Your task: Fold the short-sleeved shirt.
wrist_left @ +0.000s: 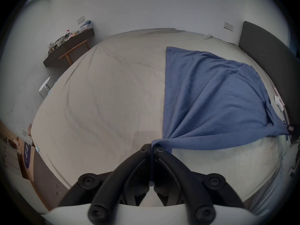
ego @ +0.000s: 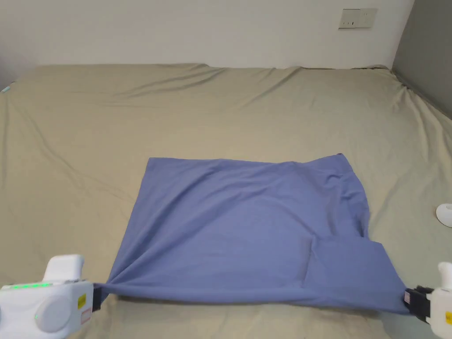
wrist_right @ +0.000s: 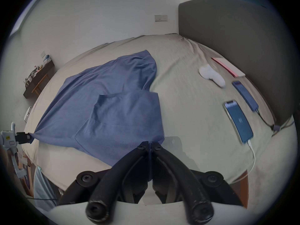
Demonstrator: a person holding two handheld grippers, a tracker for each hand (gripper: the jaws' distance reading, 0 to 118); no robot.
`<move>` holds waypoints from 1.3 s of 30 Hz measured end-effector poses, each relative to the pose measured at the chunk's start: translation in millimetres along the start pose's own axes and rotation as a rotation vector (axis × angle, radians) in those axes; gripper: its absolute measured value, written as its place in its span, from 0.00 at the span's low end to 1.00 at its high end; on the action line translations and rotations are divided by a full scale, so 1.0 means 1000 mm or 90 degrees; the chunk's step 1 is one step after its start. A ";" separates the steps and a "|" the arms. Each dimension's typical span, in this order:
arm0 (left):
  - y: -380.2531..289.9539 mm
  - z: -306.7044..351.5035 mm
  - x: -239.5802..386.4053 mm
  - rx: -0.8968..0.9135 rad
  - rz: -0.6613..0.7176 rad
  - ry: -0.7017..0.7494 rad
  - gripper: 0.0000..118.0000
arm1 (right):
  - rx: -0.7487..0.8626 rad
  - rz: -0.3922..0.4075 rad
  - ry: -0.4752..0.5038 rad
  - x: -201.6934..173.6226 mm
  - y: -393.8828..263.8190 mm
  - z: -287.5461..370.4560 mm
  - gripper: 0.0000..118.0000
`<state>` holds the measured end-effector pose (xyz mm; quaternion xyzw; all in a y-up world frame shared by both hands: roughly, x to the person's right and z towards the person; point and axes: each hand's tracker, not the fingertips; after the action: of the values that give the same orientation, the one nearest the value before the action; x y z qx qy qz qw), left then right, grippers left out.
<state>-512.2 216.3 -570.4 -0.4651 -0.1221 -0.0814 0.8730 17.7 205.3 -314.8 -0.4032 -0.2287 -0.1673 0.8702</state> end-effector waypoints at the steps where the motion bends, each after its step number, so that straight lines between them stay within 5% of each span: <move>1: -0.009 0.005 -0.001 -0.001 -0.006 0.002 0.01 | -0.006 -0.003 0.000 0.004 -0.008 0.004 0.01; 13: -0.043 0.030 -0.007 -0.030 -0.016 -0.024 0.01 | -0.022 -0.004 -0.019 0.016 -0.041 0.020 0.02; 14: -0.043 0.029 -0.007 -0.025 -0.016 -0.026 0.07 | -0.026 -0.003 -0.021 0.015 -0.040 0.019 0.08; 15: -0.041 0.027 -0.008 -0.027 -0.015 -0.027 0.29 | -0.026 -0.002 -0.038 0.014 -0.038 0.019 0.28; 16: -0.040 0.023 -0.011 -0.042 -0.009 -0.034 0.82 | -0.023 -0.003 -0.042 0.014 -0.037 0.020 0.73; 17: -0.041 0.020 -0.013 -0.058 -0.001 -0.025 1.00 | -0.020 -0.006 -0.039 0.016 -0.037 0.022 0.93; 20: -0.042 0.041 -0.022 -0.038 0.016 -0.004 0.93 | 0.018 -0.039 -0.037 0.016 -0.033 0.042 0.95; 23: -0.045 0.044 -0.028 -0.028 0.044 -0.003 0.93 | 0.024 -0.053 -0.026 0.011 -0.030 0.054 0.93; 24: -0.045 0.046 -0.029 -0.033 0.049 -0.011 0.89 | 0.024 -0.045 -0.020 0.008 -0.030 0.055 0.84; 25: -0.043 0.042 -0.036 -0.030 0.062 -0.023 0.66 | 0.030 -0.035 -0.017 0.003 -0.031 0.058 0.50; 26: -0.043 0.044 -0.036 -0.028 0.067 -0.040 0.32 | 0.044 -0.027 -0.025 0.000 -0.032 0.060 0.10; 27: -0.042 0.043 -0.035 -0.040 0.063 -0.045 0.00 | 0.046 -0.027 -0.027 -0.003 -0.030 0.057 0.00; 31: -0.041 0.037 -0.032 -0.055 0.055 -0.054 0.00 | 0.026 -0.030 -0.018 -0.010 -0.030 0.051 0.00; 32: -0.041 0.036 -0.031 -0.054 0.058 -0.060 0.07 | 0.030 -0.030 -0.023 -0.013 -0.031 0.050 0.00; 33: -0.037 0.032 -0.029 -0.058 0.062 -0.066 0.40 | 0.027 -0.026 -0.025 -0.015 -0.032 0.049 0.00; 34: -0.035 0.030 -0.027 -0.060 0.058 -0.066 0.95 | 0.022 -0.021 -0.023 -0.016 -0.032 0.049 0.00; 39: -0.026 -0.013 -0.011 -0.120 -0.007 -0.031 0.94 | 0.012 -0.027 -0.024 -0.007 -0.035 0.040 0.00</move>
<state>-527.9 191.1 -560.4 -0.5461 -0.1377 -0.0864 0.8218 -15.7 215.2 -274.2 -0.3928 -0.2549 -0.1760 0.8659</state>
